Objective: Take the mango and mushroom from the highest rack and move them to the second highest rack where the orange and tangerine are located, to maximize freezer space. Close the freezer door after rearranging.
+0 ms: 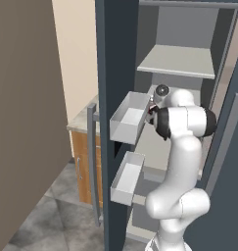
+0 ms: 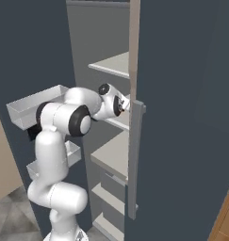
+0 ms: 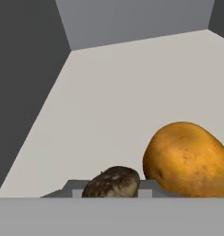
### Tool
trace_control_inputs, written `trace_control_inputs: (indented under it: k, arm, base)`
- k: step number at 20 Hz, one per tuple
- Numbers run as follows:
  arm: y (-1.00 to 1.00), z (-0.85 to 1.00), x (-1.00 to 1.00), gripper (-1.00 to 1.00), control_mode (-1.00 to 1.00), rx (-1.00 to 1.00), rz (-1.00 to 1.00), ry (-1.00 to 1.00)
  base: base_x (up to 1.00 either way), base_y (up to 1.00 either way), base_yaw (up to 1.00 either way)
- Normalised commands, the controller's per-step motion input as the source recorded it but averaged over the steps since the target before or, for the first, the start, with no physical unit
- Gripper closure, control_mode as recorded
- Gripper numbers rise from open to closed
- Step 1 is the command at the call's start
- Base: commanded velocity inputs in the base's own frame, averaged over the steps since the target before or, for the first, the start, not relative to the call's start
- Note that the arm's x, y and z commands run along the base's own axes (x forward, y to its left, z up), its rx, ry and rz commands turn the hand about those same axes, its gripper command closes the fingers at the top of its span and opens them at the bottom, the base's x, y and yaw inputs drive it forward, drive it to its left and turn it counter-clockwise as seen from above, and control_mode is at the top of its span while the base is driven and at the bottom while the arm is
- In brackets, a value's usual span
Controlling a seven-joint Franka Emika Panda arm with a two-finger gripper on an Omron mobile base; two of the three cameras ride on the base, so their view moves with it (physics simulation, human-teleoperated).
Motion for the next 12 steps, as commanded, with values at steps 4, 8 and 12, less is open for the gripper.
trace_control_inputs:
  k: [4, 8, 12]
  arm:
    - [0.0, -0.31, 0.47, 1.0, -1.0, 0.0, 0.03, 0.0]
    - [0.0, -0.4, 0.27, -1.0, -1.0, 0.0, 0.02, 0.0]
    - [-0.01, -0.35, 0.08, -1.0, -1.0, 0.0, 0.03, 0.0]
  base:
    - [0.0, 0.0, 0.0]
    - [0.0, 0.0, 0.0]
    - [0.0, 0.0, 0.0]
